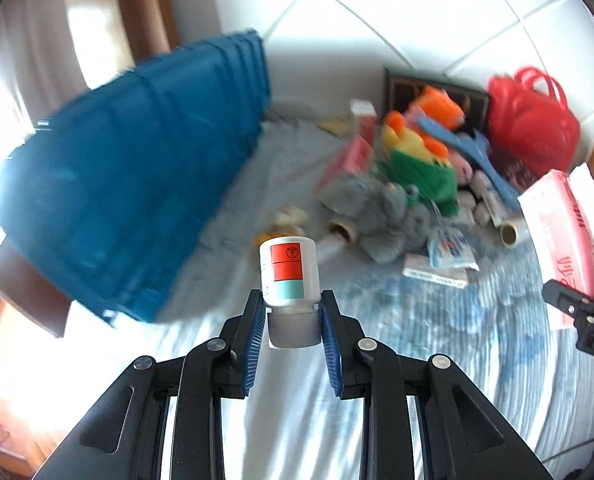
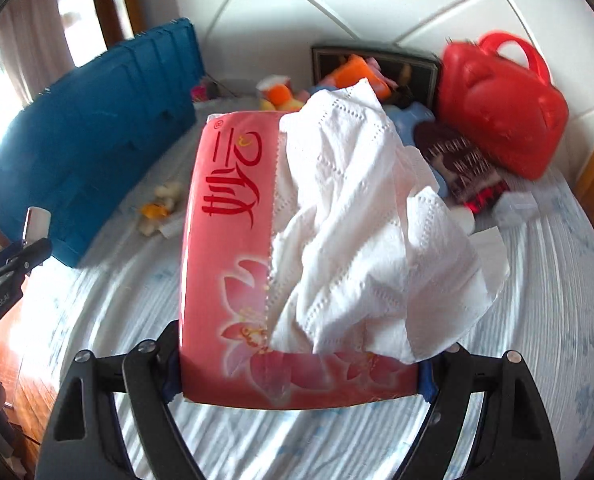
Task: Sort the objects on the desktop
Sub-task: 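Carry the pill bottle and tissue box over the blue crate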
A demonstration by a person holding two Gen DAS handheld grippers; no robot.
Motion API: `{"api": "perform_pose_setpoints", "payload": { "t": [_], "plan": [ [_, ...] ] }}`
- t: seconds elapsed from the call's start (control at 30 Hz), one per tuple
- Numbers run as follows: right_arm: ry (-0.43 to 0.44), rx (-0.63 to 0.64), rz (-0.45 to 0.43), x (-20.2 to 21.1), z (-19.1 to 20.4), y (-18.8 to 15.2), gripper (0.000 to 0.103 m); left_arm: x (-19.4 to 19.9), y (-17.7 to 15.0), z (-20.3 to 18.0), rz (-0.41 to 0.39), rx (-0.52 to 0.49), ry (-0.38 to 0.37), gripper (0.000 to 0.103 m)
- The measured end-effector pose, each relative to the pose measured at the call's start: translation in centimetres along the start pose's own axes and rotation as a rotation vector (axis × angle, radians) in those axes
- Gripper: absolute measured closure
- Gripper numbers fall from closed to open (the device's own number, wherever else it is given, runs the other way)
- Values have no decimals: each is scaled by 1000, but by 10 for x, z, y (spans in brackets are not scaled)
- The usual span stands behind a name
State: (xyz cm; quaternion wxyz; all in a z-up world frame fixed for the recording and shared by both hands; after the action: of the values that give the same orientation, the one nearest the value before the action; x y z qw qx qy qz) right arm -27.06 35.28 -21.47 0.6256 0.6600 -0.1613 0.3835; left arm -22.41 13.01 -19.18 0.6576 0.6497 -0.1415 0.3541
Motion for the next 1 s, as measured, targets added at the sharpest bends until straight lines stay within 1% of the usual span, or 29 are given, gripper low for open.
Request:
{"api": "perform_pose_setpoints", "payload": {
  "t": [0.07, 0.17, 0.27, 0.33, 0.47, 0.53, 0.6, 0.73, 0.83, 0.93, 1.0],
  "plan": [
    [14, 25, -39, 6, 29, 14, 19, 13, 8, 19, -43, -3, -9, 76],
    [36, 58, -97, 15, 71, 36, 19, 33, 29, 56, -124, -6, -24, 76],
    [61, 84, -159, 22, 119, 65, 19, 47, 56, 106, -200, 6, -23, 76],
    [88, 102, -200, 26, 158, 87, 19, 51, 72, 142, -232, 18, -13, 76],
    [167, 131, -265, 32, 234, 126, 19, 52, 99, 220, -264, 54, 9, 76],
    [193, 148, -297, 33, 270, 144, 19, 46, 113, 265, -265, 72, 29, 76],
    [225, 158, -317, 31, 306, 164, 19, 39, 124, 302, -263, 83, 68, 76],
    [293, 163, -307, 15, 365, 196, 19, 7, 144, 372, -243, 65, 174, 76],
    [310, 195, -281, -2, 409, 211, 19, -21, 149, 401, -192, 64, 193, 76],
    [309, 223, -251, -17, 442, 217, 19, -48, 147, 423, -125, 78, 176, 76],
    [298, 250, -227, -25, 463, 218, 19, -55, 143, 430, -105, 81, 159, 76]
  ]
}}
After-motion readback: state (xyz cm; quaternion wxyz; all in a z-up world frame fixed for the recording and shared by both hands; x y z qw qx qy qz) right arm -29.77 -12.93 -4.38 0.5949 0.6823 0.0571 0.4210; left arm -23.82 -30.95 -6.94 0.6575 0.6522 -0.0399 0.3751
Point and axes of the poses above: each gripper's, at about its wrist camera, not at the fingertips, and x roughly against the way its jaws point, z to its left, y to its top, the point moved 5 cm from there along -x, roughly the way its jaws point, and after that the axes turned 6 degrees about -z, right-handed, at the moved point
